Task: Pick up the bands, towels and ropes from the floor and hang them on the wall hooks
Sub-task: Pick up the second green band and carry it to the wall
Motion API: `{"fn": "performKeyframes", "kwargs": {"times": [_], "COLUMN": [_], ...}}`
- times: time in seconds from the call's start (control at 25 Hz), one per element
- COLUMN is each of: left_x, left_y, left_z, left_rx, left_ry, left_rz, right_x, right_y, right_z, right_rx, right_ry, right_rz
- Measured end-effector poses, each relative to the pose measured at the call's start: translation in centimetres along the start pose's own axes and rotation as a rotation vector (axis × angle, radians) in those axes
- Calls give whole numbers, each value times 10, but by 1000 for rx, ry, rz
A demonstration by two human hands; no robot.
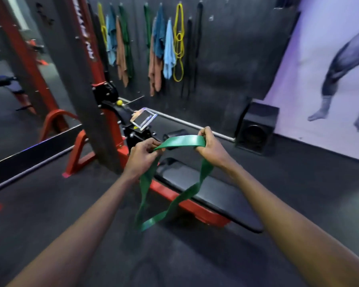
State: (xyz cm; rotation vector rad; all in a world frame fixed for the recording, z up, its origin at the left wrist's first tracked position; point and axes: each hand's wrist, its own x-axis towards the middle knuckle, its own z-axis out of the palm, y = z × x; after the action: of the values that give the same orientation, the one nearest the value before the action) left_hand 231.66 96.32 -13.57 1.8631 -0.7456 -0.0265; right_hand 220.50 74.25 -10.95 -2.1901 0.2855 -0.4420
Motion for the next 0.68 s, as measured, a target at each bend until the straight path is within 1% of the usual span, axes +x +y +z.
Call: {"fn": "performKeyframes", "kwargs": {"times": [0.08, 0.16, 0.24, 0.36, 0.44, 0.56, 0.68], "left_x": [16, 30, 39, 50, 56, 67, 86], "left_y": [24, 57, 95, 143, 171, 214, 245], "left_z": [34, 78, 124, 191, 235, 307, 370], "left_rx": [95, 119, 154, 191, 223, 234, 202], "left_ry": [39, 59, 49, -16, -29, -41, -88], "left_rz": [45, 97, 143, 238, 290, 276, 270], "right_x": [-6, -16, -28, -50, -66, -87, -98], "right_y": [10, 27, 49, 85, 111, 155, 190], "right_z": [-41, -88, -137, -213, -262, -332, -386], "right_rx": [-85, -127, -109, -53, -45, 16, -16], "right_ry": [52, 116, 181, 284, 291, 288, 296], "right_rz": [-2, 28, 55, 84, 74, 84, 79]}}
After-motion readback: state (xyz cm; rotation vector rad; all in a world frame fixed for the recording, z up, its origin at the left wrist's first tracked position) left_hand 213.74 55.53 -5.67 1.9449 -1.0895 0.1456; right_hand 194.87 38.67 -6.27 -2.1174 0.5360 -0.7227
